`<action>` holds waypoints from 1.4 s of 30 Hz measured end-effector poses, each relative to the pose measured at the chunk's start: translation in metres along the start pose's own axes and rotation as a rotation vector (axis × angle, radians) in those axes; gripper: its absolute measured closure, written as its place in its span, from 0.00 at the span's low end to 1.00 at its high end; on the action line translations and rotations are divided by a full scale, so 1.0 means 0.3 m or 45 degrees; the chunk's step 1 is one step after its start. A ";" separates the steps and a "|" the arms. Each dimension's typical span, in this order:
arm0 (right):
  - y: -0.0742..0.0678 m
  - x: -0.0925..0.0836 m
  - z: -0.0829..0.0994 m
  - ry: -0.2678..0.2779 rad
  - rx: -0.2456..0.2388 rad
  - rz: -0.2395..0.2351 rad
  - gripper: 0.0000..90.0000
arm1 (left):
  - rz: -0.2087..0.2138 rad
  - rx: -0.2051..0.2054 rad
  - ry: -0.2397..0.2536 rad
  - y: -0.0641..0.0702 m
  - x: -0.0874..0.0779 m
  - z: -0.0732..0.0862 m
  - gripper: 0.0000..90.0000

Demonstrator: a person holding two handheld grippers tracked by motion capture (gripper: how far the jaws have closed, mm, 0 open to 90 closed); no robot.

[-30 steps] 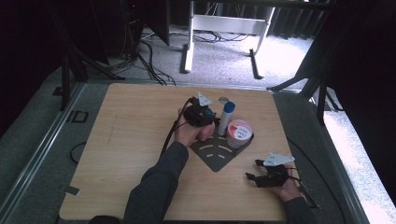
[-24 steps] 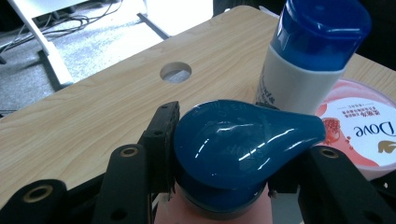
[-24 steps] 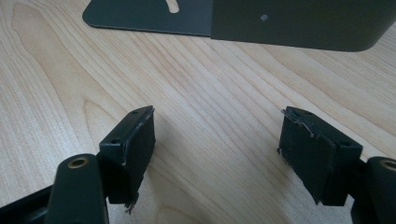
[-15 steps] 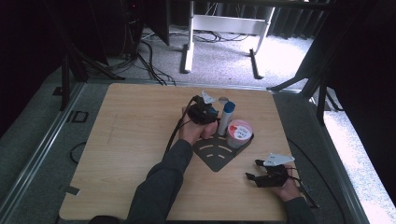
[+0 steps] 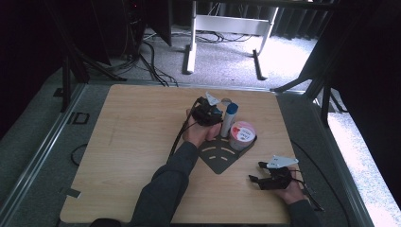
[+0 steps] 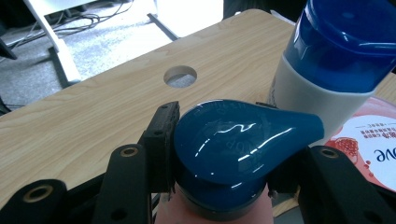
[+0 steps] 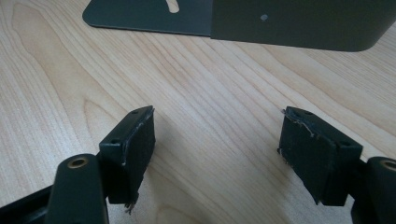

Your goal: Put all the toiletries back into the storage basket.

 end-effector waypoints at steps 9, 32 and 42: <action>0.000 0.000 0.000 0.000 0.000 0.000 0.29 | -0.034 -0.047 0.016 0.006 0.008 -0.004 0.59; 0.000 0.000 0.000 0.000 0.000 -0.001 0.29 | -0.057 -0.051 0.056 0.012 0.002 0.011 0.59; 0.000 0.000 0.000 0.000 -0.001 -0.001 0.29 | -0.080 -0.015 0.026 0.015 0.004 0.024 0.54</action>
Point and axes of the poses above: each handheld gripper's, and its own axes: x roughly forward along the jaws, z roughly out of its underside, y roughly to its right, the point moved 8 cm from there along x, roughly forward along the jaws, and after that the axes turned 10 degrees about -x, right-handed, at the moved point
